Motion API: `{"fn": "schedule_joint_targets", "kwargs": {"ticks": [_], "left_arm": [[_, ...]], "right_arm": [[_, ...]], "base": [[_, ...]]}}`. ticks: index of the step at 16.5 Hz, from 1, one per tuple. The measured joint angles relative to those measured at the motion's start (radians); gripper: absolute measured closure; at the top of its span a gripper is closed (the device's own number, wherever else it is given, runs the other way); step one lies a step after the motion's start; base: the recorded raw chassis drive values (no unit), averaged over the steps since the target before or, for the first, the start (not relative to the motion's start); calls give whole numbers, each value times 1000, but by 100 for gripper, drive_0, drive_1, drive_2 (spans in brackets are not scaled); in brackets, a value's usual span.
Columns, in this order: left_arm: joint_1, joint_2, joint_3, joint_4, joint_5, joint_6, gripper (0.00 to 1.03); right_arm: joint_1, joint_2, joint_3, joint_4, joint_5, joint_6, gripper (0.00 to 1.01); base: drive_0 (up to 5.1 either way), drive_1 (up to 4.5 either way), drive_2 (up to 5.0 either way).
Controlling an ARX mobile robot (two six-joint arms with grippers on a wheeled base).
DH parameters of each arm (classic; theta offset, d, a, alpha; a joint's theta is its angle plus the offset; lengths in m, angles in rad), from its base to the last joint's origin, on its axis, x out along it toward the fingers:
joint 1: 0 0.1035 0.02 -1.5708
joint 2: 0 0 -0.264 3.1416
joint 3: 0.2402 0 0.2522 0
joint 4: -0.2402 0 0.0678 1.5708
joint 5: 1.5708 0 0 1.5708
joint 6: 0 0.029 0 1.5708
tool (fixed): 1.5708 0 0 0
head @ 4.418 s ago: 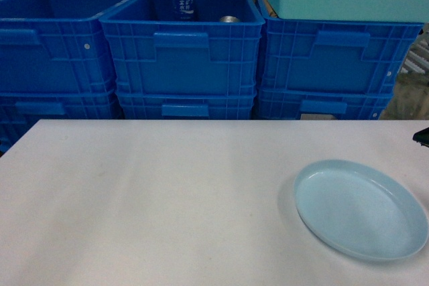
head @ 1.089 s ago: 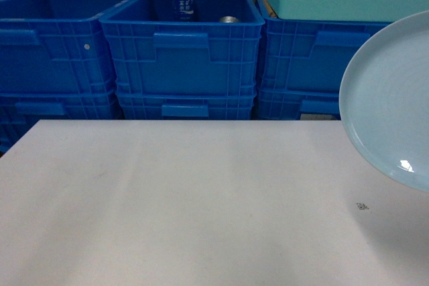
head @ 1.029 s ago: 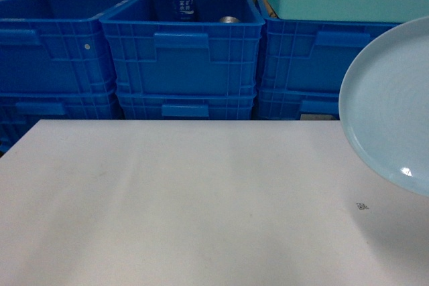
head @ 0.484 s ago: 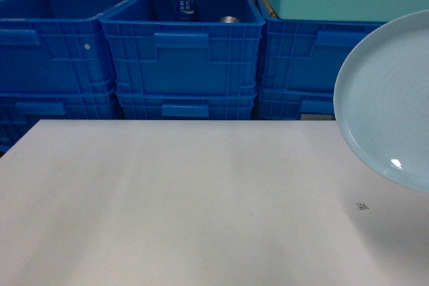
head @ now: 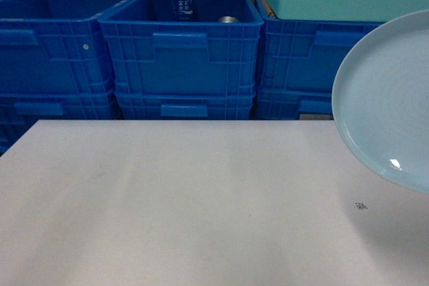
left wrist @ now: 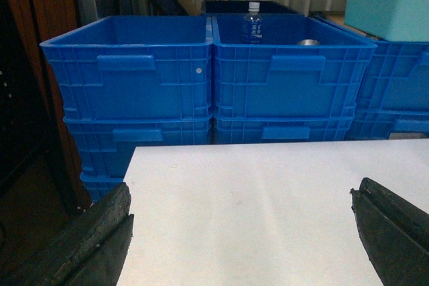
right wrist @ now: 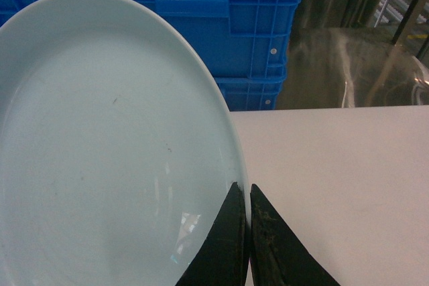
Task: Place blue tray on left shelf second layer neatly
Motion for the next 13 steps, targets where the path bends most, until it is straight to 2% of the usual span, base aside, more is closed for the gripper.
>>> {"fn": "schedule_joint_targets", "kwargs": {"ticks": [3,13], "left_arm": [[1,0,0,-2,-4,0,5],[0,0,0,-2,0,0,5]], "right_arm": [[1,0,0,0,-3,0,99],[5,0,0,-1,0,0,99]], "base": [[-189,-189,-189],[277,-468,-468]]}}
